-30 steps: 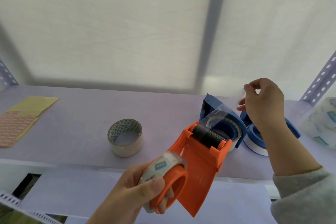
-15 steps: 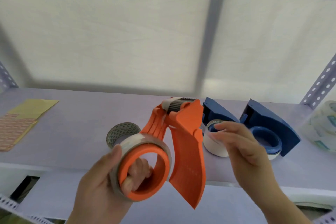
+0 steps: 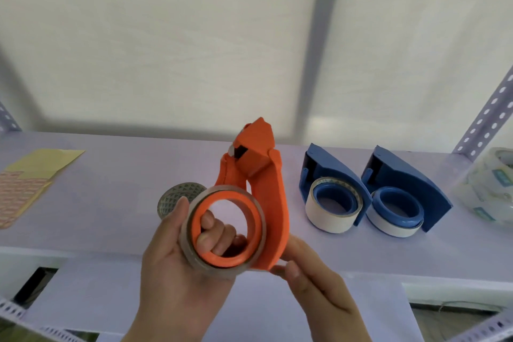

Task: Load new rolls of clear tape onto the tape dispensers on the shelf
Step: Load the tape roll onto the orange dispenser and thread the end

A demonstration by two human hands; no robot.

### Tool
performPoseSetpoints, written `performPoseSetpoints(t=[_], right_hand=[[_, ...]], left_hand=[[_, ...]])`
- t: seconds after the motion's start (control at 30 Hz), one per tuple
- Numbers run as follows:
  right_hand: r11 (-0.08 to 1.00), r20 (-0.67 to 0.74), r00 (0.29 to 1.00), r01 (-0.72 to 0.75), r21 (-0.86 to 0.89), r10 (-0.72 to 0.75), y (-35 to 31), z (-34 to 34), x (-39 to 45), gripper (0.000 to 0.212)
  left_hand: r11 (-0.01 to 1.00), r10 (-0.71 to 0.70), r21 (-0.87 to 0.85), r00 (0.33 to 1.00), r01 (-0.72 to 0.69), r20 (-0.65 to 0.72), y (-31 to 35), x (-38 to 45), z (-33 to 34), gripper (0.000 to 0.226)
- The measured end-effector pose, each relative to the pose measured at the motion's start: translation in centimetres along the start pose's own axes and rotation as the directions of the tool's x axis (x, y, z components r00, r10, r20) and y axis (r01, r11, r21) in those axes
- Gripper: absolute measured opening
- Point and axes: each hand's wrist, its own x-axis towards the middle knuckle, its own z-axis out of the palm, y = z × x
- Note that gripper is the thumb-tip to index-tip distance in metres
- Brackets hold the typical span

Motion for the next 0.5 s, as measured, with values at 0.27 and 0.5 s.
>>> performPoseSetpoints(t=[0.27,0.5], right_hand=[[0.994,0.084,0.996,-0.001,-0.110,0.011,-0.3,0.8,0.2,0.051],[0.989,-0.098,0.994,-0.054,-0.136,0.040,0.9,1.0,0.5,0.054]], left_hand=[[0.995,-0.057,-0.090,0.996,0.051,-0.067,-0.5,0.4,-0.2,0.045],[0.982,-0.114,0.148,0.993,0.114,-0.014,-2.4,1.2,0.0,0.056]])
